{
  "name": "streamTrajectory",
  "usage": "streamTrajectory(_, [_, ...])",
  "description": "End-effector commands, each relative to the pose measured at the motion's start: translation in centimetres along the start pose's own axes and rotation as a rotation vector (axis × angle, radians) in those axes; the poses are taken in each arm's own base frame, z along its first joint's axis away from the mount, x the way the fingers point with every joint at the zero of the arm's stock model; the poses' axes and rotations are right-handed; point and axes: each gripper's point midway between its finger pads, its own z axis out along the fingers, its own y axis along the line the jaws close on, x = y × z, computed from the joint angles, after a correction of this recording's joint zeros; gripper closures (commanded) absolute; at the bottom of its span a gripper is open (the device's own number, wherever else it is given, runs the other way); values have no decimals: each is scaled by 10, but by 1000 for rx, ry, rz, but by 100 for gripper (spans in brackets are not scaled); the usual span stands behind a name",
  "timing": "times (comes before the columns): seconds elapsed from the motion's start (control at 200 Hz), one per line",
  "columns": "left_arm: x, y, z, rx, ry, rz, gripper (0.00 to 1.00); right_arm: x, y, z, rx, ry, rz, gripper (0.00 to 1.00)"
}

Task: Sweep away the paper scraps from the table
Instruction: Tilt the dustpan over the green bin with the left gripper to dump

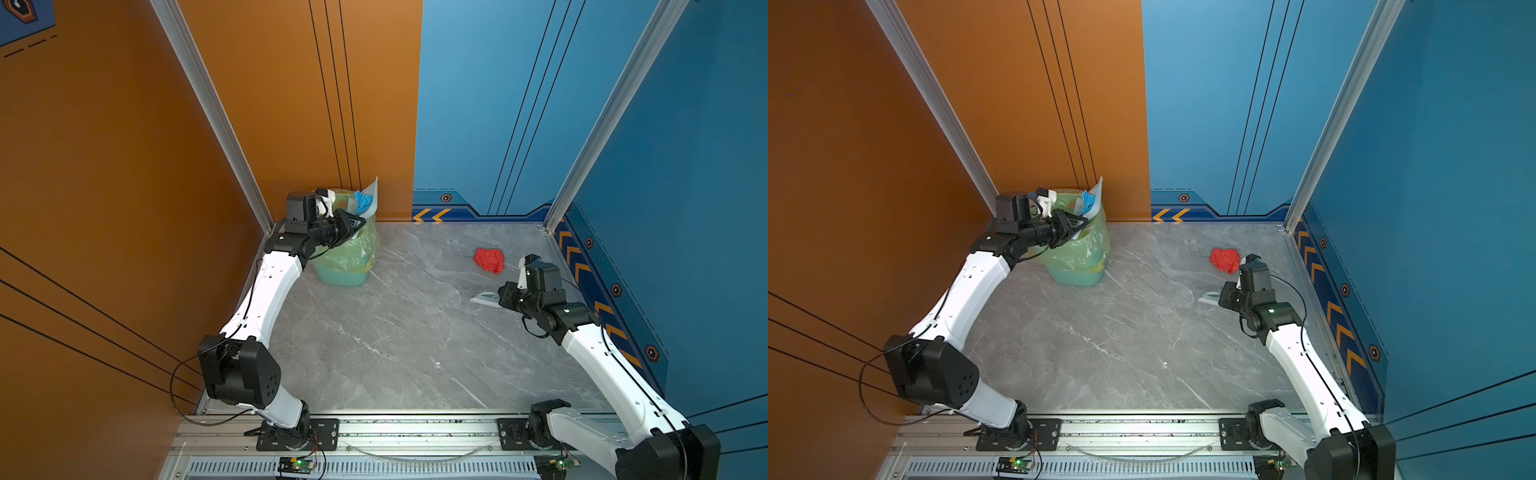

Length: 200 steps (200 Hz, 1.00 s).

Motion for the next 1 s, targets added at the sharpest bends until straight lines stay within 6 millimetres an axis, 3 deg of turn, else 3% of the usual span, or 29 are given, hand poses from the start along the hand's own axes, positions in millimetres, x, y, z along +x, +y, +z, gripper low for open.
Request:
streamTrajectory(0.0, [-14,-26,-10,154,-28,-41,100,-5,-1,-3,17,-17,4,100])
streamTrajectory(0.355, [-30,-29,-19,342,-55,-207,100,-5,-2,-7,24,-23,0,100])
streamTrajectory(0.666, [-37,-40,-30,461,-68,-296,100,-5,-1,-9,23,-26,1,100])
streamTrajectory(0.996, [-51,-58,-48,696,-91,-446,100,-6,-2,-12,25,-36,-4,100])
